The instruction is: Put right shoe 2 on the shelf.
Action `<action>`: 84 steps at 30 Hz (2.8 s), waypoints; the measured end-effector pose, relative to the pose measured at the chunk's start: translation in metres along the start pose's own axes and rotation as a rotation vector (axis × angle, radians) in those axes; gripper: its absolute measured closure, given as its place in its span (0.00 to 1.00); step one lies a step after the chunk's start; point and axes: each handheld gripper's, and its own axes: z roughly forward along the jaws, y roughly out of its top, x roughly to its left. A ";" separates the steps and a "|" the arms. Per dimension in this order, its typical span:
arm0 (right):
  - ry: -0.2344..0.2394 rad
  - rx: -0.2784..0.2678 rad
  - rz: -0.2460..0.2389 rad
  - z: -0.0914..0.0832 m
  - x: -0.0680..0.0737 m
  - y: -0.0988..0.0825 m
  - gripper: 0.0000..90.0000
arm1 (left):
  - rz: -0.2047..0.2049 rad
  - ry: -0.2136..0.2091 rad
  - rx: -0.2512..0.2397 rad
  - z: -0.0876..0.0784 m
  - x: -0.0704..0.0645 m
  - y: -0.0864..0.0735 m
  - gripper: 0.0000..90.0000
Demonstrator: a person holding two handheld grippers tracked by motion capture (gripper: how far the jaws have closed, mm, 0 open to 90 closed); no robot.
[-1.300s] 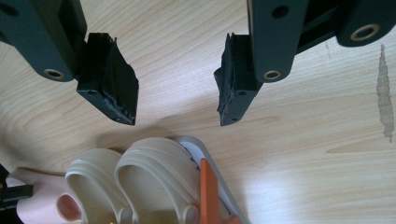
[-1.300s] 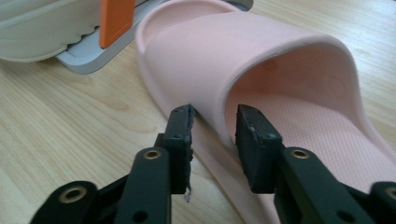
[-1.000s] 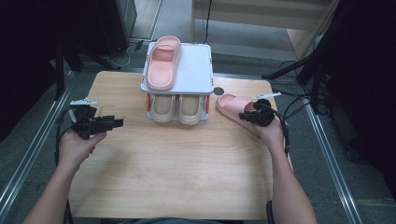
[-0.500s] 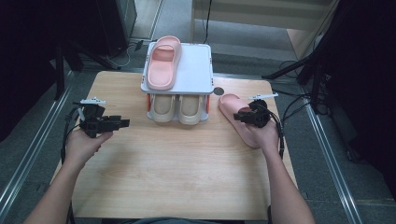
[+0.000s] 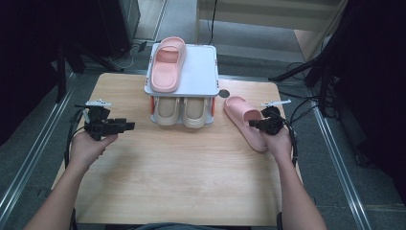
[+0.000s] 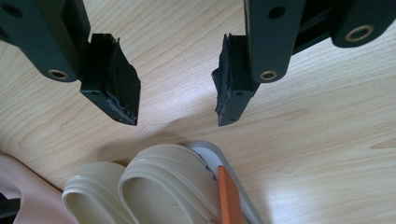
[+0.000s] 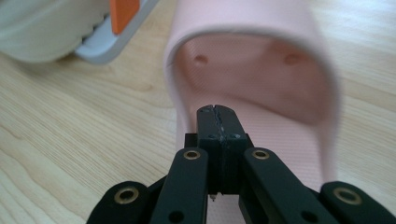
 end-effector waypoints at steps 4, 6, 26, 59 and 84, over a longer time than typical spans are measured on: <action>-0.021 0.017 -0.049 0.010 0.014 0.005 1.00 | -0.002 0.002 -0.002 0.000 0.001 0.000 0.56; -0.012 0.014 -0.054 0.010 0.020 0.009 1.00 | -0.005 -0.001 0.000 -0.001 0.001 0.000 0.56; 0.059 -0.083 0.012 -0.001 0.024 0.013 1.00 | -0.004 0.002 -0.001 0.000 0.003 0.000 0.55; -0.110 -0.082 0.103 0.015 -0.018 -0.007 0.72 | -0.004 0.003 0.013 0.003 0.004 0.002 0.55; -0.184 -0.075 0.153 0.007 -0.016 -0.004 0.93 | -0.012 0.010 0.017 0.006 0.008 0.001 0.55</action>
